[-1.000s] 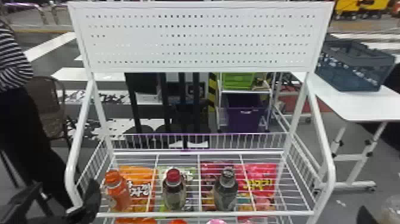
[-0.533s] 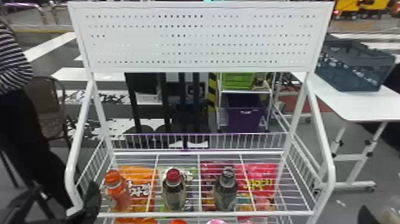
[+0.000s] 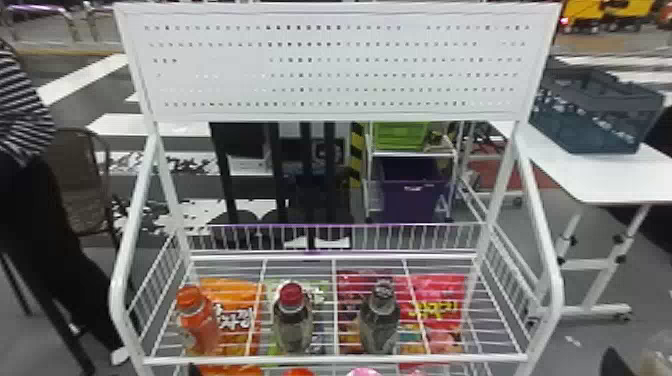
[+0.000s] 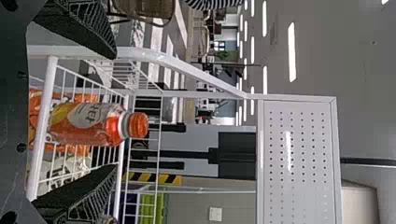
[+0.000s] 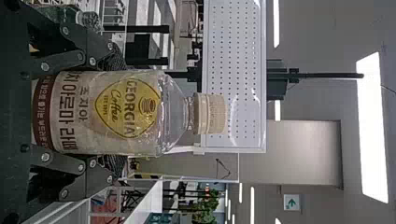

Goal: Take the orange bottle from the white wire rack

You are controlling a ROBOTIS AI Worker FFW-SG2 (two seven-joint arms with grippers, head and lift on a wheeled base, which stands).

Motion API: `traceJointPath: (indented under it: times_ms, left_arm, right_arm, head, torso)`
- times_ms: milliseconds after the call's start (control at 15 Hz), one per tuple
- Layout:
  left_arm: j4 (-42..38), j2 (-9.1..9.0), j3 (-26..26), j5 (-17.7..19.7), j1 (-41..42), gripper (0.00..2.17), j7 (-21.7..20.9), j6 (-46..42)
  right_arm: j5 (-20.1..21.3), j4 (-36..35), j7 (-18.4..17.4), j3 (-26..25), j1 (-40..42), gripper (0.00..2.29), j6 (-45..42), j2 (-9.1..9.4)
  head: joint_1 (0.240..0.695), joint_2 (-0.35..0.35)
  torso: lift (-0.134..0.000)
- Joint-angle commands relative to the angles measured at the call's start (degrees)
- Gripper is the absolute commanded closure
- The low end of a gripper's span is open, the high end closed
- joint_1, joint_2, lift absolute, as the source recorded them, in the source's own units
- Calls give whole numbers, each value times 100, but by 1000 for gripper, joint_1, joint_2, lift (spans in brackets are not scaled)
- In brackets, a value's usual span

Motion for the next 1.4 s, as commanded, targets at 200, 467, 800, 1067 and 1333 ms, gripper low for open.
traceJointPath:
  times_ms: [200,467,800,1067,1333]
  left_arm:
    - [2001,-123,-501,-68,-830,46,-123,-1642]
    - [2959,-149,-651,-15,-1577,46,-299,-1712]
    - [3715,-158,-651,196,-2236,46,-439,-1695]
    - [3969,-140,-624,336,-2553,46,-624,-1607]
    - [4224,-140,-607,459,-2887,46,-756,-1396]
  right_arm:
    - [0,14,9,18,47,1065,-24,5]
    - [0,49,9,-8,135,1065,-217,5]
    - [-62,67,9,-114,214,1065,-340,5]
    - [-62,75,9,-105,188,1065,-340,5]
    - [-62,75,9,-105,153,1065,-340,5]
  head:
    - [499,0]
    - [499,0]
    - [499,0]
    - [499,0]
    - [499,0]
  torso:
    - [0]
    - [0]
    - [0]
    - [0]
    - [0]
